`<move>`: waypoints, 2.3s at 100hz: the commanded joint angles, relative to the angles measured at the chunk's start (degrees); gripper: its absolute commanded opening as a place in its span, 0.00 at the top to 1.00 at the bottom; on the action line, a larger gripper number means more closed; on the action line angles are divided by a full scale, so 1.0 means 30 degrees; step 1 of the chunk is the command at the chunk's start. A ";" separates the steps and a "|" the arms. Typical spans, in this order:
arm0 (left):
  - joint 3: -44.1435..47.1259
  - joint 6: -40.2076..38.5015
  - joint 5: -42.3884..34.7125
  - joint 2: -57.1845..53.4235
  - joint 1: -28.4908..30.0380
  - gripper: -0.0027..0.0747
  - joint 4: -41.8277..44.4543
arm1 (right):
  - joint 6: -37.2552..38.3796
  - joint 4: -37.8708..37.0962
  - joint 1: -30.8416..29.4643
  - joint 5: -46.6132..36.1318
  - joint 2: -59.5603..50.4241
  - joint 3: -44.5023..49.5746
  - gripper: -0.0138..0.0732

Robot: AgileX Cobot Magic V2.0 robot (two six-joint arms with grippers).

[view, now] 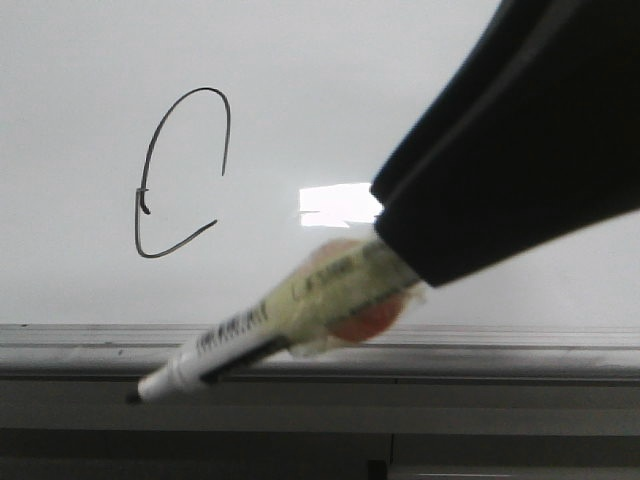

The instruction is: Write number 0 on whiteboard

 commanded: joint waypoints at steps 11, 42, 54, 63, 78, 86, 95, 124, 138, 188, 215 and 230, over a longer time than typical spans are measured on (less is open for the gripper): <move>-0.0513 -0.0012 0.0376 0.0176 -0.0047 0.99 0.1038 | -0.0089 0.2069 -0.0109 -0.4066 -0.0287 -0.0470 0.92; -0.1166 -0.0012 0.6338 0.0886 -0.0047 0.99 0.3575 | -0.0089 0.5055 0.0026 -0.4351 0.0440 -0.1790 0.92; -0.1166 -0.0012 0.8459 0.2245 -0.0047 0.91 0.3705 | -0.0089 0.4972 0.0429 -0.3354 0.1308 -0.2462 0.92; -0.1166 -0.0012 0.9098 0.3524 -0.0047 0.74 0.3970 | -0.0089 0.4828 0.0842 -0.2784 0.2023 -0.2811 0.92; -0.1662 -0.0012 0.8177 0.5225 -0.0047 0.52 0.3970 | -0.0089 0.4099 0.1296 -0.2328 0.2997 -0.3288 0.92; -0.1941 -0.0012 0.7623 0.5588 -0.0047 0.52 0.4227 | -0.0089 0.4112 0.1307 -0.2296 0.3112 -0.3365 0.92; -0.2112 -0.0012 0.7545 0.5877 -0.0047 0.52 0.4979 | -0.0089 0.4112 0.1307 -0.2416 0.3078 -0.3394 0.92; -0.2112 -0.0012 0.7634 0.5914 -0.0047 0.70 0.5057 | -0.0089 0.4065 0.1307 -0.3406 0.3078 -0.3394 0.92; -0.2112 0.0002 0.7526 0.5914 -0.0047 0.74 0.5143 | -0.0089 0.4065 0.1307 -0.3381 0.3078 -0.3394 0.92; -0.1763 0.2307 0.5356 0.6038 -0.0047 0.74 0.5394 | -0.0089 0.4260 0.1307 -0.3414 0.3009 -0.3947 0.92; -0.1549 0.2795 0.4442 0.6298 -0.0047 0.74 0.5279 | -0.0089 0.4260 0.1307 -0.3372 0.3009 -0.4371 0.92; -0.1549 0.2795 0.4191 0.6298 -0.0047 0.78 0.5279 | -0.0089 0.4119 0.1307 -0.3576 0.3009 -0.4371 0.92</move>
